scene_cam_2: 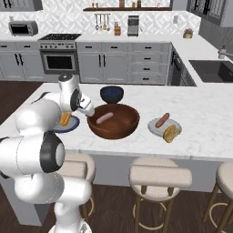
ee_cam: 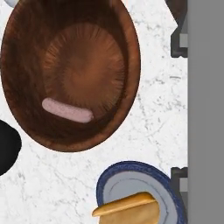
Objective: Place one bun and one sausage from the bowl on each plate.
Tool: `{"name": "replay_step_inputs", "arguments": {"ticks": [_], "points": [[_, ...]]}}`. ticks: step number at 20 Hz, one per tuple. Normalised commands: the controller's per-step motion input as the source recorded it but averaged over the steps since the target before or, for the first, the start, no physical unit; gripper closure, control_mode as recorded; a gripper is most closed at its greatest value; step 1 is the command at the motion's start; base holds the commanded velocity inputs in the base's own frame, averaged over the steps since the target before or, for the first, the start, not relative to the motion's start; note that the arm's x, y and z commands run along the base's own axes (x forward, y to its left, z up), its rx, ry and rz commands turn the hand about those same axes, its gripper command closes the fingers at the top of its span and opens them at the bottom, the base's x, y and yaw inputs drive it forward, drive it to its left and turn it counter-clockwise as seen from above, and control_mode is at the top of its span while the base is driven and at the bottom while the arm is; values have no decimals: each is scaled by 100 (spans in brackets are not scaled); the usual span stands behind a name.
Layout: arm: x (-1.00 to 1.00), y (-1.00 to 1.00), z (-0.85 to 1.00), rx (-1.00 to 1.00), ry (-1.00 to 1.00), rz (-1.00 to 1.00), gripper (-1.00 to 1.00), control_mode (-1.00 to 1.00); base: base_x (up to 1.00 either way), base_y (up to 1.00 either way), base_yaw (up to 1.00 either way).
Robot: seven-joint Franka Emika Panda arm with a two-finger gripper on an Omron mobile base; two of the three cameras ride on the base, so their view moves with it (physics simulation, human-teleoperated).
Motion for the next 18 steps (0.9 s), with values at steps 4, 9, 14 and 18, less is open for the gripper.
{"name": "replay_step_inputs", "arguments": {"ticks": [4, 9, 14, 18], "points": [[21, -90, -15, 13, -4, -2, -100, -100, 0, 0, 0], [70, -21, -41, 0, 0, 2, -100, -100, 0, 0, 0], [52, 0, -51, 0, 0, 0, -100, -100, 0, 0, 0], [59, 0, -44, 0, 0, 0, -100, -100, 0, 0, 0]]}}
